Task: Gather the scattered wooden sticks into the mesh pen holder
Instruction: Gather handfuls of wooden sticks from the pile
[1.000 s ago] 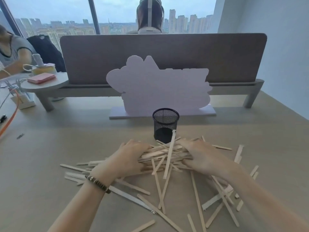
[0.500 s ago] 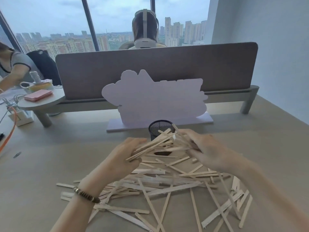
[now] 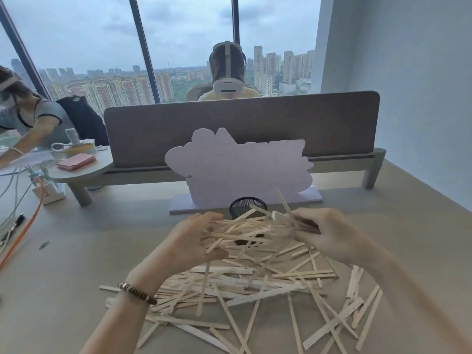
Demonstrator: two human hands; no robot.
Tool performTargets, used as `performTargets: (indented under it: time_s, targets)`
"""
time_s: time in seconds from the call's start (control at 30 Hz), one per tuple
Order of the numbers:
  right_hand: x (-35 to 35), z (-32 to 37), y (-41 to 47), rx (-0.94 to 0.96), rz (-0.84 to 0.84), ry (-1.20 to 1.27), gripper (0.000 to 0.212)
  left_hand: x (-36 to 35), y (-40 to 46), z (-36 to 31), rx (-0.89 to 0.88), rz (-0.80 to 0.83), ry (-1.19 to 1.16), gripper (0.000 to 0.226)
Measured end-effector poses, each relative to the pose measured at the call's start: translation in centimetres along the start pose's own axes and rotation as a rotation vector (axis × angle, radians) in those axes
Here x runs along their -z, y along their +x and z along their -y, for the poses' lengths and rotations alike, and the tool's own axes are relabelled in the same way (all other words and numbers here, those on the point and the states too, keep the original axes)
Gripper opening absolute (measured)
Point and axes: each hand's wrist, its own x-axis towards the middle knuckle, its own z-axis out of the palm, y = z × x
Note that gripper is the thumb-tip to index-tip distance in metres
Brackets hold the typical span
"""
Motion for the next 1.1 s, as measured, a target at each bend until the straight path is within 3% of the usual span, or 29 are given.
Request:
performTargets:
  time_s: [0.07, 0.2, 0.6, 0.7, 0.87, 0.97, 1.1]
  targets:
    - [0.2, 0.3, -0.2, 0.024, 0.004, 0.046, 0.007, 0.0, -0.2, 0.0, 0.006, 0.014, -0.034, 0.067]
    - [0.4, 0.5, -0.3, 0.032, -0.027, 0.092, 0.012, 0.1, -0.7, -0.7, -0.004, -0.008, -0.021, 0.052]
    - [-0.4, 1.0, -0.6, -0.165, -0.079, 0.494, 0.007, 1.7, -1.1, -0.8, 0.019, 0.06, -0.01, 0.071]
    - [-0.6, 1.2, -0.4, -0.19, -0.069, 0.546, 0.008, 1.7, -1.2, -1.0, -0.001, 0.039, -0.114, 0.071]
    - [-1.8, 1.2, 0.3, -0.258, -0.099, 0.643, 0.013, 1.2, -1.1, -0.6, 0.084, -0.047, -0.348, 0.045]
    - [-2.9, 1.7, 0.6, -0.247, -0.103, 0.676, 0.021, 0.3, -0.9, -0.4, 0.132, -0.154, -0.416, 0.046]
    - [-3.9, 2.5, 0.9, -0.261, -0.108, 0.836, 0.015, -0.6, -0.9, -0.3, 0.171, -0.24, -0.584, 0.039]
